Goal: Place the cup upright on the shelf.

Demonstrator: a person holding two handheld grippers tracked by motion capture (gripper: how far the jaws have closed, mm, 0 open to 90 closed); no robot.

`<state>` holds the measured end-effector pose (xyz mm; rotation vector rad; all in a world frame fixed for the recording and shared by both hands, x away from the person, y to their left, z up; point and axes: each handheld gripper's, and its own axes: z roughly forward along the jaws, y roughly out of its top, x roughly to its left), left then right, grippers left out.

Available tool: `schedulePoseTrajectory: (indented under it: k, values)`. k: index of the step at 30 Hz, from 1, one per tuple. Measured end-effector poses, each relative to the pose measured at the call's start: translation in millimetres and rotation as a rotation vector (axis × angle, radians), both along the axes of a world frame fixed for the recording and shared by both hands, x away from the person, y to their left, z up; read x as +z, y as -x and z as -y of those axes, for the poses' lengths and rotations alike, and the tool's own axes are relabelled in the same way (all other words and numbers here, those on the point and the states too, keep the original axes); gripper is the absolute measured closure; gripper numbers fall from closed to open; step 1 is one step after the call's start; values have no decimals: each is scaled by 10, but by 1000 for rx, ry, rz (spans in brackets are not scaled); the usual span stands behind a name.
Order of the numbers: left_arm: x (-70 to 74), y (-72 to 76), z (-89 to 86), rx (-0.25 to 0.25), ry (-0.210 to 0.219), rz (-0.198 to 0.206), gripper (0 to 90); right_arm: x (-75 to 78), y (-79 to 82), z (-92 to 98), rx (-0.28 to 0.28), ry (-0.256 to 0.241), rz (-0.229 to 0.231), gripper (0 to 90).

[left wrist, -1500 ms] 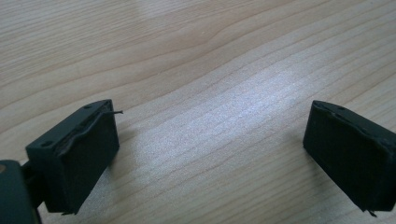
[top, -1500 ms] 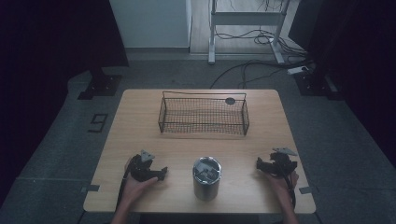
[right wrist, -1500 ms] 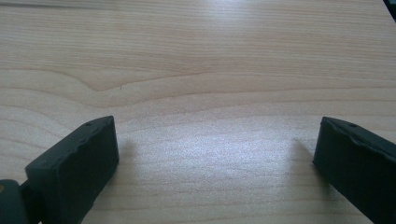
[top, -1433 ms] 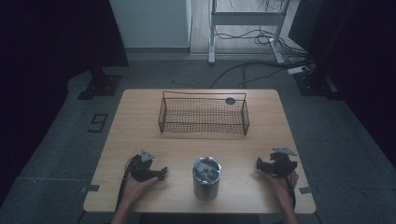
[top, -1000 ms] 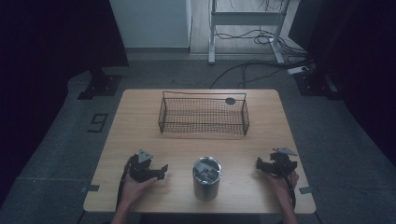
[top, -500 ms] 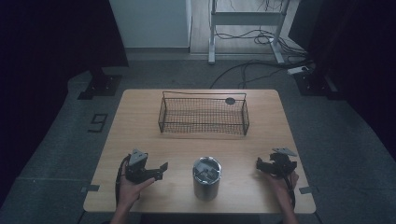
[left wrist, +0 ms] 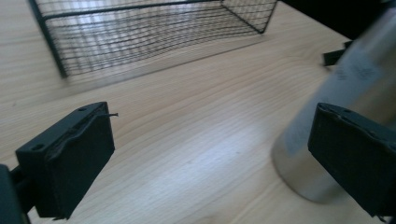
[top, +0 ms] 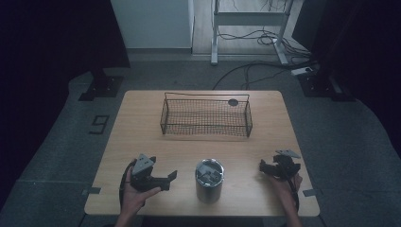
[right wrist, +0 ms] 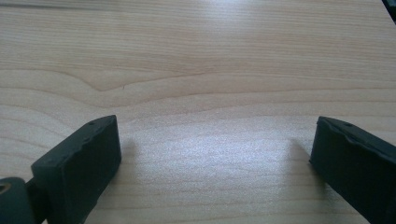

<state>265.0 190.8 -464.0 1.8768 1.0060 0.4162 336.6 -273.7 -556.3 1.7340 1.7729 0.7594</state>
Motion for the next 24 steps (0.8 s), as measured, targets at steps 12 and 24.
schedulePoseTrajectory:
  k: [12,24]
  values:
    - [75,142,189,-96,2,-4,0,1,0,3,2,-2,-1,19]
    - [58,248,458,-193,-8,-14,0,0,-1,5,4,-1,0,20]
